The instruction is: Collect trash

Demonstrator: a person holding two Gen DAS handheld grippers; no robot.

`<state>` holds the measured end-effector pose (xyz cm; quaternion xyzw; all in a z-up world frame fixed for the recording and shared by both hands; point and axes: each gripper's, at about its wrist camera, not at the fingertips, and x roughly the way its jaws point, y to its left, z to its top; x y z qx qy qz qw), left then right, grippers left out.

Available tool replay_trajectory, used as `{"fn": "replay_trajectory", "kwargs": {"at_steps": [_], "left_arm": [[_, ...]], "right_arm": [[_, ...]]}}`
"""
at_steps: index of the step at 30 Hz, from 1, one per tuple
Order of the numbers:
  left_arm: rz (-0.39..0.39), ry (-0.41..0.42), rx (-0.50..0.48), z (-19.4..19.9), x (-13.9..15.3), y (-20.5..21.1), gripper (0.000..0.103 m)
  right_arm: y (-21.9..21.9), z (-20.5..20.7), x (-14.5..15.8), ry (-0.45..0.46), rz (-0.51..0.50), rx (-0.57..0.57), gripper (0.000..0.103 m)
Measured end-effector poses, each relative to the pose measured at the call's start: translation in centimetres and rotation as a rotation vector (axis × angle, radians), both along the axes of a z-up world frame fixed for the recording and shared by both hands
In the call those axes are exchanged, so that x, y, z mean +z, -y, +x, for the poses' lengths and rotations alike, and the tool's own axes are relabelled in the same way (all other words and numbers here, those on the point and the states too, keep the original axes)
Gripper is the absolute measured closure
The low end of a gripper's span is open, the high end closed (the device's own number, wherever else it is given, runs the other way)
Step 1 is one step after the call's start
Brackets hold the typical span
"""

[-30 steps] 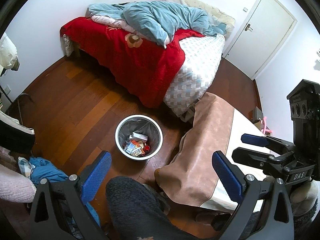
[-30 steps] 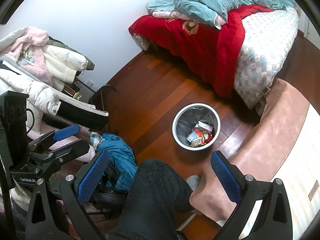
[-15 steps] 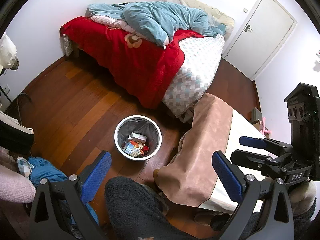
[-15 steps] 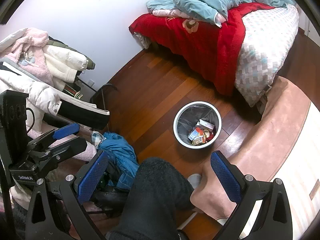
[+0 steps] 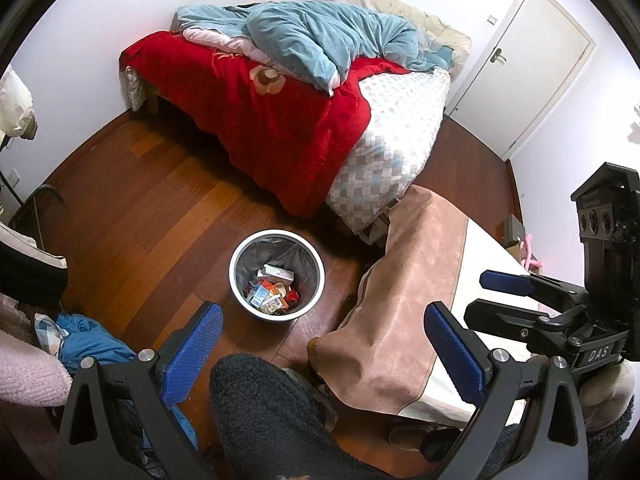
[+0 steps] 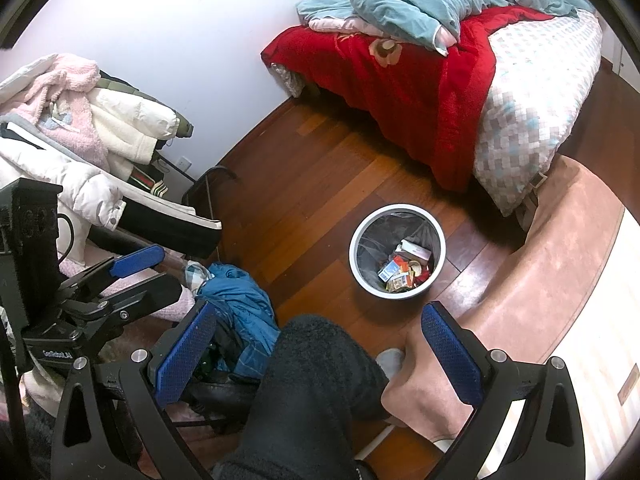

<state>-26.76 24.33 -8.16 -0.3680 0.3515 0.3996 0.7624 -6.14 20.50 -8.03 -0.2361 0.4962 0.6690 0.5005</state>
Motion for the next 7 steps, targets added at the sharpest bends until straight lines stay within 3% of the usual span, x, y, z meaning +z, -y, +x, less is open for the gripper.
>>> {"fn": "replay_trajectory", "kwargs": {"at_steps": [7], "left_arm": [[-0.001, 0.009, 0.01, 0.02, -0.36, 0.04, 0.0]], "right_arm": [[-0.17, -0.02, -0.03, 0.002, -0.001, 0.001, 0.0]]}}
